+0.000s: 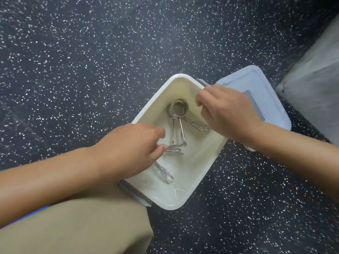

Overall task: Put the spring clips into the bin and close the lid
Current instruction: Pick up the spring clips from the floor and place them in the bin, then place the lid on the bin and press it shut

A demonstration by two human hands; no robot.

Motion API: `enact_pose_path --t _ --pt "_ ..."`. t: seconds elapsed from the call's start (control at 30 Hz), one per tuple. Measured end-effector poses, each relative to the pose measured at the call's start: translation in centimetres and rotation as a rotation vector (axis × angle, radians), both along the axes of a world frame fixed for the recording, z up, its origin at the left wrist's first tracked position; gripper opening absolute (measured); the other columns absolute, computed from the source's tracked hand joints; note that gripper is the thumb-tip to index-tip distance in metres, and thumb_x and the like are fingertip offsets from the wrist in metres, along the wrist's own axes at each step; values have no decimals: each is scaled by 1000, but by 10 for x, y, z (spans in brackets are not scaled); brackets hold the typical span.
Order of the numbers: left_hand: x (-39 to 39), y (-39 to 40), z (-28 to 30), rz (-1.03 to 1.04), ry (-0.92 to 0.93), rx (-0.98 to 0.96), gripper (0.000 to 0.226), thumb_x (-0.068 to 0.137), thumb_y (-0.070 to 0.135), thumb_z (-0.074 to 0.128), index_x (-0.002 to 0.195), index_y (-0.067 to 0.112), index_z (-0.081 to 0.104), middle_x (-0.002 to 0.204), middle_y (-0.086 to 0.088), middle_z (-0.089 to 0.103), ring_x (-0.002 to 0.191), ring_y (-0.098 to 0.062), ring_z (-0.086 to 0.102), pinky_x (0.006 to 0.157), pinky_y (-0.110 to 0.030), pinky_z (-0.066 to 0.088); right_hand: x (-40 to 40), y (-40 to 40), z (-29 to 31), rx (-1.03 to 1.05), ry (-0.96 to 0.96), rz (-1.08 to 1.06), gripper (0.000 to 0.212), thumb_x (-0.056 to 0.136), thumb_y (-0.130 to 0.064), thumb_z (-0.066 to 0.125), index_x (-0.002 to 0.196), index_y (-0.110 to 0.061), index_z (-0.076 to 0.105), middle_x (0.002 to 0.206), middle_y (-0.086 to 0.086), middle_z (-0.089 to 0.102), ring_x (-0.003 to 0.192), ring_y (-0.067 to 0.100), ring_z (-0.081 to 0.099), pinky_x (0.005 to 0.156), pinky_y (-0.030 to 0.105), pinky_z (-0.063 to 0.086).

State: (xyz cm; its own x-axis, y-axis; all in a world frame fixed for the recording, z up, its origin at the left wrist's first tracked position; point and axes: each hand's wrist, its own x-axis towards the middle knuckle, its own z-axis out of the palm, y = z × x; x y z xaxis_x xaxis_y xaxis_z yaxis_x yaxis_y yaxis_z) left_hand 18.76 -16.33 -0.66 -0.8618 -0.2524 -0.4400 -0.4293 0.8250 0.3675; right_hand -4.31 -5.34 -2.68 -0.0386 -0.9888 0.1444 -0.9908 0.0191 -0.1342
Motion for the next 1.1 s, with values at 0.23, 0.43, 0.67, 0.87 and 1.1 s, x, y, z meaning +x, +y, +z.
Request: enact_pose_path --t 0.23,0.43,0.67,0.87,1.1 --pt "-6 5 7 -1 69 10 43 94 59 27 113 34 56 104 11 67 91 -22 67 74 -40 55 -63 34 -4 86 -120 -492 9 90 -15 51 98 -16 55 95 0 64 73 24 52 58 34 33" --pt "-12 11 16 -8 71 13 44 93 61 25 113 36 55 102 11 67 89 -19 67 74 -40 55 -113 56 -59 384 -139 -840 37 92 -24 51 125 -8 52 125 13 59 108 36 58 78 42 46" --pt "-12 10 18 -4 33 -7 41 95 59 27 110 36 56 99 13 65 86 -17 65 73 -39 54 -129 59 -96 596 -20 -1004 40 97 -28 46 125 0 47 130 20 48 114 41 53 78 44 43" --pt "-10 8 18 -5 26 -11 39 97 58 30 115 36 56 102 14 65 88 -15 65 76 -39 53 -141 53 -98 710 -37 -1041 57 93 -32 45 136 5 36 139 25 43 122 44 49 92 48 45" --pt "-13 8 23 4 38 -4 41 95 59 27 114 38 56 101 16 64 89 -15 65 76 -38 53 -140 66 -84 852 89 -917 57 84 -37 44 125 2 44 118 21 52 99 38 56 70 38 38"
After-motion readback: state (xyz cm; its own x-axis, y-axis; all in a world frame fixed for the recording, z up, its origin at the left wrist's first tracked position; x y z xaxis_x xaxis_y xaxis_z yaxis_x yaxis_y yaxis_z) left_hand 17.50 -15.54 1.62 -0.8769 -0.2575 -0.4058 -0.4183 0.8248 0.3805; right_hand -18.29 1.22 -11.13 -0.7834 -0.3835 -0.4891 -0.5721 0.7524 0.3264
